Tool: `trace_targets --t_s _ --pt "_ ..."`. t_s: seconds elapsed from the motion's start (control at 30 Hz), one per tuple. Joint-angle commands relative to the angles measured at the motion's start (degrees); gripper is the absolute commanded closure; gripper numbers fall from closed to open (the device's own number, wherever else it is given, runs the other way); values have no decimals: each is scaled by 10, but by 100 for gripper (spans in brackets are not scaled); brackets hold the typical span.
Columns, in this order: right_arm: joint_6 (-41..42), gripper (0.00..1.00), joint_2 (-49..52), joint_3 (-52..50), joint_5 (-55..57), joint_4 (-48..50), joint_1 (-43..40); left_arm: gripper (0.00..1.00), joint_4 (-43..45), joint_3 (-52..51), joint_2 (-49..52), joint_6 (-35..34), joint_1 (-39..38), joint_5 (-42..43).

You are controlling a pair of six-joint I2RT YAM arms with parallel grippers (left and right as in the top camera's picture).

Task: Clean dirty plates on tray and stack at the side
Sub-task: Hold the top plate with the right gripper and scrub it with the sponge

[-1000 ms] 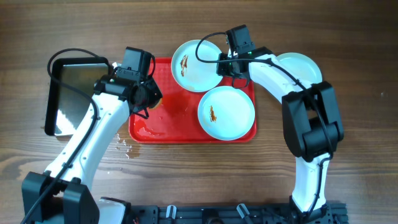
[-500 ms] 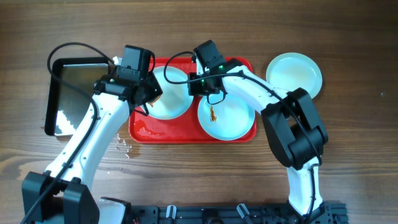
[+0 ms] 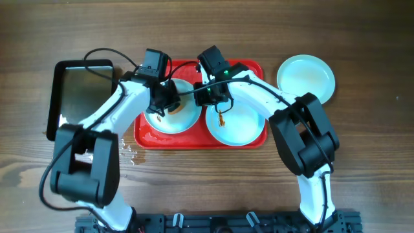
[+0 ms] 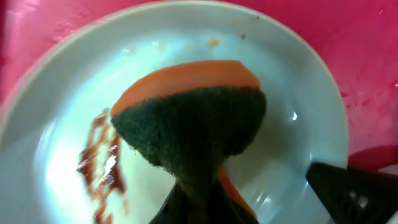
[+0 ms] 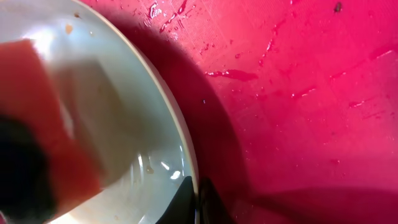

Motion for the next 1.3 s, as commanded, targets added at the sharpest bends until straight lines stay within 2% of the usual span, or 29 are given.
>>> trace_targets --t_s 0.0,0.03,0.1,0.3,0.43,0.53,0.63,0.67,0.73,0.77,0.97,1.03,1.13,1.27 --pt "2 96 14 5 1 -1 2 96 23 4 48 9 1 100" --pt "2 95 14 5 1 -1 2 96 27 4 60 8 -1 110" --pt "2 95 14 5 1 -1 2 96 25 4 77 8 -3 78" --pt "2 96 14 5 2 -7 2 96 -101 5 91 6 0 -249" --pt "7 96 14 5 22 -14 2 96 -128 14 91 -1 0 -315" --pt "17 96 14 5 36 -16 2 96 -181 42 80 -53 0 -369" --pt "17 96 14 5 36 -16 2 96 -186 50 38 -87 -1 -329" --pt "17 96 14 5 36 -16 2 96 -184 50 20 -87 -1 -278" --pt "20 96 14 5 35 -21 2 96 -176 50 1 -36 -1 -107" --pt "22 96 14 5 36 -22 2 96 -173 49 2 -20 -1 -57" --pt "32 96 14 5 35 -22 2 96 -74 -18 4 -24 -4 43" --pt "32 96 14 5 33 -22 2 96 -31 -48 5 -25 -10 57" --pt "32 96 14 5 33 -25 2 96 -24 -74 5 -24 -12 51" --pt "30 96 14 5 34 -29 2 96 -67 -78 5 -24 -10 -95"
